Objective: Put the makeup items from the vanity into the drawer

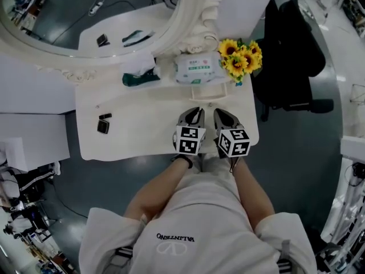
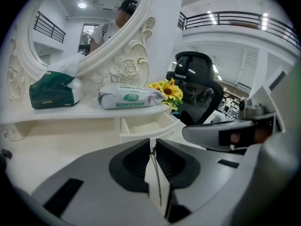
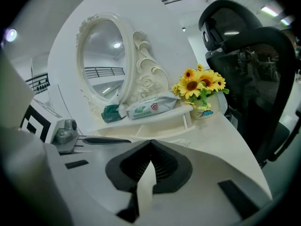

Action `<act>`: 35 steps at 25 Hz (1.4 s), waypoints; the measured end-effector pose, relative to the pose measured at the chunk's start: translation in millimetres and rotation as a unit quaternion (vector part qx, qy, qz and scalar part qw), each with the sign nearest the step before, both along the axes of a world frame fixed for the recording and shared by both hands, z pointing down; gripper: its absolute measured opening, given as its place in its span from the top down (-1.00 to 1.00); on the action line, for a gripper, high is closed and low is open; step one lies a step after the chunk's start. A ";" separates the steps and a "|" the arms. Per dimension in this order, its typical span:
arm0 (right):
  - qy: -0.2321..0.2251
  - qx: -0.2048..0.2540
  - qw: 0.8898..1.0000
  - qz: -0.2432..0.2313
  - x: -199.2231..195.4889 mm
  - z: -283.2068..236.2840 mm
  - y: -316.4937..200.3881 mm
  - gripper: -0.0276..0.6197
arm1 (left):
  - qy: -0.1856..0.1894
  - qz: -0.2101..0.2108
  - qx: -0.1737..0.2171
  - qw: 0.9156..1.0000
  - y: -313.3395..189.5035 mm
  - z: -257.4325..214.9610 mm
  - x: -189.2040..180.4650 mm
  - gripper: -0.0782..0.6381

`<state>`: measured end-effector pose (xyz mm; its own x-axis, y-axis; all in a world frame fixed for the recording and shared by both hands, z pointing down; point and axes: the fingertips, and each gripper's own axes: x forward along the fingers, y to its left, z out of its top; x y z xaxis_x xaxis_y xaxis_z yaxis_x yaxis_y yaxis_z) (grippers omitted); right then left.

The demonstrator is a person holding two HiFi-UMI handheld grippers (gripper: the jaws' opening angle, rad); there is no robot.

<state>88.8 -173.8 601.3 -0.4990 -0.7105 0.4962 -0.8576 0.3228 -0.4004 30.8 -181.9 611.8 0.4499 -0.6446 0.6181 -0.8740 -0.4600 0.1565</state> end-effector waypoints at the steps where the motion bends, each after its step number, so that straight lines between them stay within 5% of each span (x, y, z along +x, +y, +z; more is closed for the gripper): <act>1: 0.000 0.001 1.000 0.002 3.2 -0.8 -3.2 0.88 | 0.001 -0.001 0.003 1.000 -3.6 -2.9 1.5 0.66; 35: -0.001 0.036 0.999 0.008 14.1 -23.2 -73.2 0.88 | -0.014 0.011 0.022 1.000 -75.7 -17.7 34.3 0.66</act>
<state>102.9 -246.9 578.1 -0.4879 -0.7525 0.4425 -0.8625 0.3373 -0.3773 65.0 -257.7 594.0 0.4475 -0.6614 0.6019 -0.8672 -0.4854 0.1114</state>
